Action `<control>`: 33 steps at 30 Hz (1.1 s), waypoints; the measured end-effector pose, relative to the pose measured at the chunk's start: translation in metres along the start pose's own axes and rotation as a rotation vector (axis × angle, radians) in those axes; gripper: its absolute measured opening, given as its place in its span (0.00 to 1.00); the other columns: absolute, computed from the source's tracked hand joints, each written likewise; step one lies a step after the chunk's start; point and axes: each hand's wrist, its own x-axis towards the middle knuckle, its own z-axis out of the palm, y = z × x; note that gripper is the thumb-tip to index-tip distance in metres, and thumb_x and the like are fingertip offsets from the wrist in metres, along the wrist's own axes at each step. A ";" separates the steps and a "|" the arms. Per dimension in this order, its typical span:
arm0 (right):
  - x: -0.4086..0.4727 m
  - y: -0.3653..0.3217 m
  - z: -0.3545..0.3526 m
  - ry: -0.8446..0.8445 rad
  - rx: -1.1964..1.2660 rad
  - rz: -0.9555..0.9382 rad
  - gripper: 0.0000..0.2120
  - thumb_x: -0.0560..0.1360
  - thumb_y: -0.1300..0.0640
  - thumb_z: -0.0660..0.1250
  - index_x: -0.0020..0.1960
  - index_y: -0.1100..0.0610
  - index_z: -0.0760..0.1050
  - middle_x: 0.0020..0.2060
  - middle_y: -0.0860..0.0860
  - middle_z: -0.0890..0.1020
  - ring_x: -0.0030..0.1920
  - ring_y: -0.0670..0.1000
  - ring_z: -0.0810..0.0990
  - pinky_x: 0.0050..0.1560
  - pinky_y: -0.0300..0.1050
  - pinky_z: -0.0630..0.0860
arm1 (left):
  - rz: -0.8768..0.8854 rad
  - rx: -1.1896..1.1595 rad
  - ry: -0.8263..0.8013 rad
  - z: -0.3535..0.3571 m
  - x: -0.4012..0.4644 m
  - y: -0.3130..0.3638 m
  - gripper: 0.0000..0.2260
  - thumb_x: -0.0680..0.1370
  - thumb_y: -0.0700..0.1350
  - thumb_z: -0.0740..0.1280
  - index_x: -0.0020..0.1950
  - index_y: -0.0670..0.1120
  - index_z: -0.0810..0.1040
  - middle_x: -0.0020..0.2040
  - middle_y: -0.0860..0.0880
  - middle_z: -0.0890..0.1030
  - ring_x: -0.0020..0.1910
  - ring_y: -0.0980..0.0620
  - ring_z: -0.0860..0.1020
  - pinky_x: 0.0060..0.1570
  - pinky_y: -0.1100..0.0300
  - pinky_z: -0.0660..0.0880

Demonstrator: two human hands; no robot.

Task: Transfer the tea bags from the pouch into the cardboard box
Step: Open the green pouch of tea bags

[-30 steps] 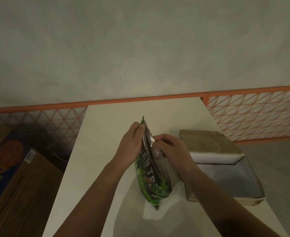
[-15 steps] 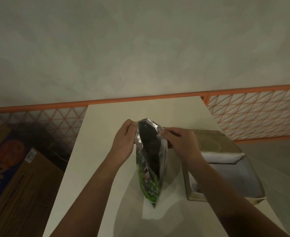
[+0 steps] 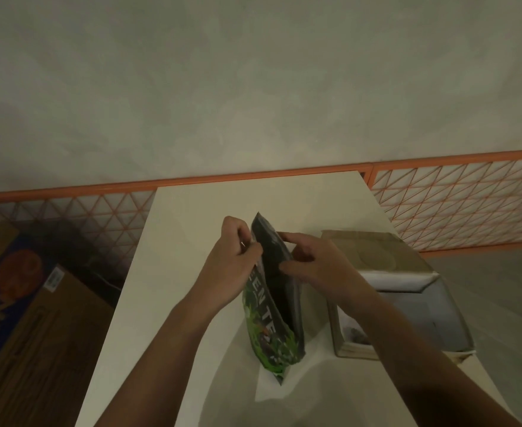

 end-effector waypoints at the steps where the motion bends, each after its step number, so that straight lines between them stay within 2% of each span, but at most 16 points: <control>1: -0.001 0.002 -0.002 0.038 0.003 0.006 0.22 0.74 0.64 0.69 0.66 0.51 0.75 0.37 0.54 0.83 0.34 0.44 0.82 0.34 0.33 0.77 | 0.011 0.021 0.022 -0.004 0.001 -0.001 0.12 0.82 0.39 0.63 0.46 0.51 0.63 0.38 0.45 0.71 0.34 0.48 0.73 0.38 0.47 0.74; 3: -0.002 0.009 -0.008 0.139 -0.006 0.028 0.23 0.74 0.64 0.70 0.67 0.51 0.74 0.35 0.54 0.83 0.33 0.47 0.83 0.36 0.40 0.81 | 0.016 0.066 0.076 -0.014 0.003 -0.004 0.11 0.82 0.39 0.63 0.47 0.51 0.63 0.39 0.40 0.73 0.34 0.47 0.73 0.37 0.45 0.74; 6: -0.004 0.017 -0.019 0.268 0.022 0.042 0.22 0.74 0.66 0.70 0.65 0.52 0.76 0.30 0.48 0.80 0.31 0.48 0.82 0.41 0.51 0.84 | 0.016 0.140 0.173 -0.031 0.010 -0.009 0.11 0.81 0.38 0.63 0.48 0.50 0.63 0.42 0.35 0.76 0.34 0.44 0.75 0.36 0.47 0.73; 9: -0.006 0.016 -0.017 0.289 0.035 0.027 0.20 0.75 0.67 0.68 0.64 0.53 0.76 0.31 0.49 0.79 0.33 0.46 0.83 0.41 0.47 0.84 | -0.001 0.144 0.203 -0.032 0.013 -0.005 0.10 0.81 0.39 0.64 0.51 0.48 0.63 0.42 0.39 0.76 0.38 0.39 0.79 0.40 0.43 0.76; 11: -0.006 0.011 -0.009 0.286 0.036 0.022 0.18 0.76 0.65 0.67 0.63 0.51 0.76 0.34 0.50 0.81 0.35 0.46 0.83 0.41 0.45 0.84 | -0.046 0.091 0.178 -0.022 0.011 0.005 0.10 0.81 0.40 0.65 0.53 0.47 0.63 0.42 0.43 0.75 0.38 0.40 0.79 0.42 0.41 0.78; 13: -0.007 0.007 0.001 0.273 0.033 0.023 0.17 0.76 0.63 0.67 0.62 0.49 0.76 0.35 0.49 0.82 0.36 0.44 0.84 0.41 0.41 0.83 | -0.119 0.042 0.097 -0.009 0.006 0.015 0.13 0.79 0.41 0.67 0.54 0.46 0.62 0.41 0.45 0.74 0.36 0.48 0.76 0.37 0.51 0.77; 15: -0.007 0.006 0.007 0.261 0.022 -0.001 0.18 0.76 0.63 0.67 0.62 0.48 0.75 0.34 0.48 0.82 0.35 0.43 0.83 0.40 0.38 0.82 | -0.176 0.018 0.004 0.002 0.000 0.020 0.17 0.76 0.39 0.70 0.55 0.45 0.61 0.41 0.47 0.72 0.36 0.53 0.73 0.33 0.60 0.71; 17: -0.007 0.005 0.005 0.266 -0.008 -0.021 0.20 0.75 0.65 0.68 0.62 0.47 0.75 0.31 0.46 0.80 0.33 0.43 0.82 0.39 0.39 0.82 | -0.200 0.026 -0.025 0.005 -0.004 0.019 0.18 0.75 0.36 0.70 0.54 0.45 0.61 0.41 0.47 0.71 0.36 0.53 0.72 0.32 0.61 0.69; 20: -0.007 0.009 -0.016 0.317 -0.009 0.007 0.21 0.73 0.68 0.69 0.62 0.51 0.75 0.29 0.47 0.79 0.30 0.41 0.80 0.36 0.37 0.81 | -0.185 0.039 0.104 -0.013 0.001 0.011 0.17 0.74 0.31 0.66 0.51 0.45 0.62 0.39 0.47 0.71 0.36 0.51 0.72 0.35 0.58 0.71; 22: -0.008 0.013 -0.029 0.377 0.043 0.043 0.21 0.73 0.69 0.69 0.62 0.52 0.76 0.30 0.52 0.80 0.28 0.43 0.81 0.35 0.36 0.80 | -0.180 -0.015 0.215 -0.028 0.007 0.004 0.18 0.73 0.28 0.65 0.49 0.47 0.63 0.39 0.47 0.70 0.39 0.49 0.73 0.40 0.49 0.76; 24: -0.009 0.014 -0.031 0.378 0.061 0.056 0.20 0.74 0.68 0.69 0.62 0.54 0.76 0.31 0.55 0.80 0.27 0.45 0.81 0.35 0.39 0.82 | -0.179 -0.055 0.249 -0.034 0.010 0.001 0.19 0.72 0.27 0.66 0.51 0.47 0.64 0.39 0.47 0.70 0.40 0.48 0.73 0.45 0.43 0.78; 25: -0.009 0.014 -0.028 0.360 0.046 0.063 0.19 0.74 0.68 0.68 0.62 0.54 0.76 0.32 0.55 0.81 0.28 0.45 0.81 0.35 0.39 0.82 | -0.174 -0.053 0.249 -0.032 0.010 -0.001 0.19 0.72 0.27 0.66 0.54 0.46 0.65 0.40 0.48 0.70 0.40 0.48 0.73 0.44 0.45 0.78; 28: -0.008 0.009 -0.013 0.275 0.102 0.120 0.18 0.75 0.66 0.68 0.63 0.55 0.74 0.36 0.53 0.82 0.31 0.46 0.83 0.38 0.40 0.82 | -0.170 -0.041 0.181 -0.020 0.009 0.000 0.20 0.74 0.31 0.68 0.60 0.50 0.70 0.43 0.49 0.72 0.39 0.52 0.74 0.37 0.61 0.73; 30: -0.009 0.007 -0.004 0.224 0.206 0.173 0.19 0.74 0.64 0.70 0.62 0.53 0.73 0.39 0.55 0.82 0.34 0.49 0.83 0.40 0.45 0.83 | -0.148 0.031 0.106 -0.013 0.007 0.001 0.19 0.77 0.36 0.67 0.63 0.54 0.73 0.48 0.49 0.74 0.42 0.56 0.75 0.36 0.67 0.70; 31: -0.009 0.007 -0.001 0.208 0.234 0.199 0.18 0.74 0.63 0.71 0.61 0.52 0.72 0.41 0.56 0.81 0.35 0.51 0.84 0.41 0.46 0.83 | -0.123 0.083 0.093 -0.011 0.008 -0.001 0.17 0.79 0.39 0.67 0.65 0.54 0.76 0.50 0.49 0.75 0.45 0.56 0.76 0.38 0.67 0.69; 33: -0.011 0.006 0.004 0.172 0.256 0.242 0.18 0.74 0.61 0.71 0.60 0.50 0.71 0.43 0.57 0.82 0.38 0.53 0.84 0.43 0.47 0.83 | -0.094 0.171 0.130 -0.011 0.010 -0.003 0.12 0.80 0.46 0.67 0.64 0.53 0.81 0.54 0.47 0.79 0.50 0.50 0.78 0.46 0.59 0.72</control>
